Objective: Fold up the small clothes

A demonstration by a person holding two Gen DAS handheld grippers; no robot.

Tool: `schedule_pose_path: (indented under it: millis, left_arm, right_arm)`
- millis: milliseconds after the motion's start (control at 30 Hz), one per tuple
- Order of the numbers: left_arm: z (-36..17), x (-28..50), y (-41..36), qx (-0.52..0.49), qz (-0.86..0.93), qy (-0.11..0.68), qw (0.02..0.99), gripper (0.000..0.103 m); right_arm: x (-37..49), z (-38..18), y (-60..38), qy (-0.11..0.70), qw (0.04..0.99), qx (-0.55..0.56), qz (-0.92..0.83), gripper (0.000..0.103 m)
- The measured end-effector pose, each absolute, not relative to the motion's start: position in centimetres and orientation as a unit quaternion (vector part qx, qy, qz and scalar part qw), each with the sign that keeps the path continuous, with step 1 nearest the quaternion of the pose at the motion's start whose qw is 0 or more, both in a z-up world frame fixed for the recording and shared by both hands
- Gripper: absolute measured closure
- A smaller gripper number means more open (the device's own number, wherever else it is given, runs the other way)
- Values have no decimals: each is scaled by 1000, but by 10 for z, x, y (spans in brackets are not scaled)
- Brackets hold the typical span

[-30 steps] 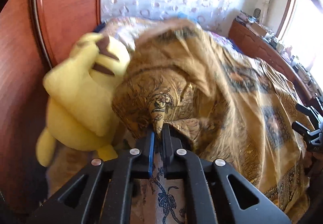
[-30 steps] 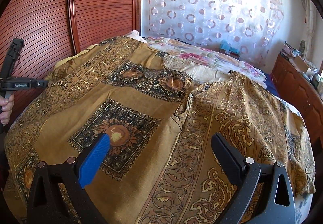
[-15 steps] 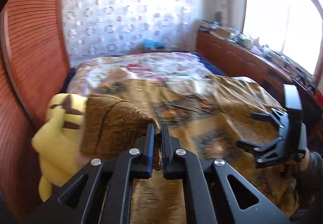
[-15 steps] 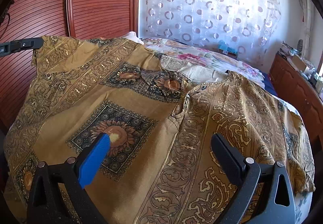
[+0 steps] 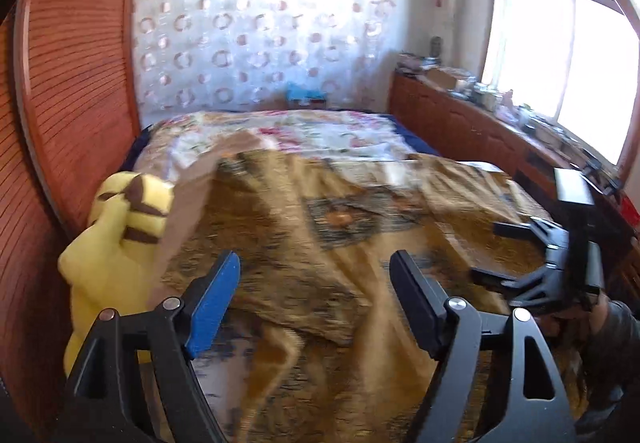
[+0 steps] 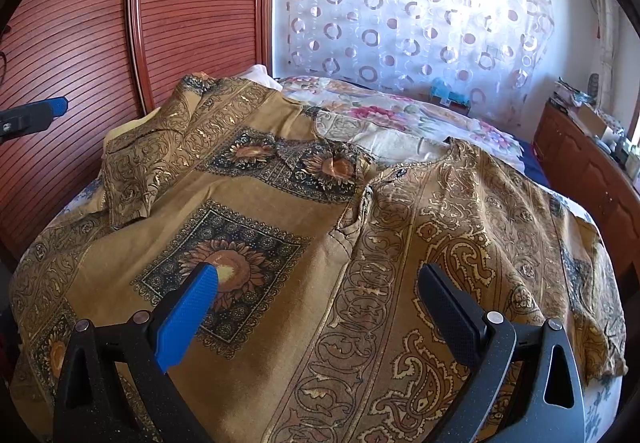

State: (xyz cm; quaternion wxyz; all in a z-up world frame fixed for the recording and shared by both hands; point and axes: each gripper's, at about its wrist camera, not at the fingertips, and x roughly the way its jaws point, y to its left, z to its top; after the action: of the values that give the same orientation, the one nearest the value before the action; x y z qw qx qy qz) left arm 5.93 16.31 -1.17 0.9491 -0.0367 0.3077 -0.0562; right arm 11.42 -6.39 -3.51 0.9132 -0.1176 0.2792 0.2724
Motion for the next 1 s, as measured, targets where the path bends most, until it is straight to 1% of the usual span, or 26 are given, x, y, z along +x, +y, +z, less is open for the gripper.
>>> schedule_pose_path:
  millis: [200, 367, 467, 633, 667, 700, 733, 800, 867, 1000]
  left_arm:
    - [-51, 98, 205, -59, 31, 358, 931, 25]
    - [-73, 119, 230, -89, 40, 376, 921, 25]
    - [-81, 127, 230, -98, 22, 392, 915, 32]
    - [-89, 131, 230, -87, 30, 406, 909, 47]
    - [-89, 130, 231, -87, 31, 404, 910, 54]
    - [-89, 128, 230, -83, 30, 400, 912, 64]
    - [-88, 127, 231, -80, 31, 398, 913, 70]
    - [-88, 125, 227, -66, 36, 398, 914, 86]
    - [-86, 124, 222, -50, 36, 397, 916, 96]
    - [-79, 119, 208, -18, 34, 391, 919, 100]
  right_arm:
    - [106, -29, -71, 274, 905, -89, 313, 3]
    - [91, -24, -73, 258, 903, -87, 332, 3]
    - [86, -26, -75, 254, 902, -86, 337, 3]
    - [85, -33, -77, 258, 900, -82, 341, 3]
    - [84, -31, -77, 258, 900, -81, 341, 3]
    - [84, -31, -78, 258, 900, -79, 341, 3]
    - [84, -31, -79, 257, 901, -78, 341, 3]
    - [83, -29, -80, 255, 902, -76, 340, 3]
    - [83, -28, -80, 253, 903, -73, 339, 3]
    - [82, -29, -78, 253, 904, -72, 338, 3]
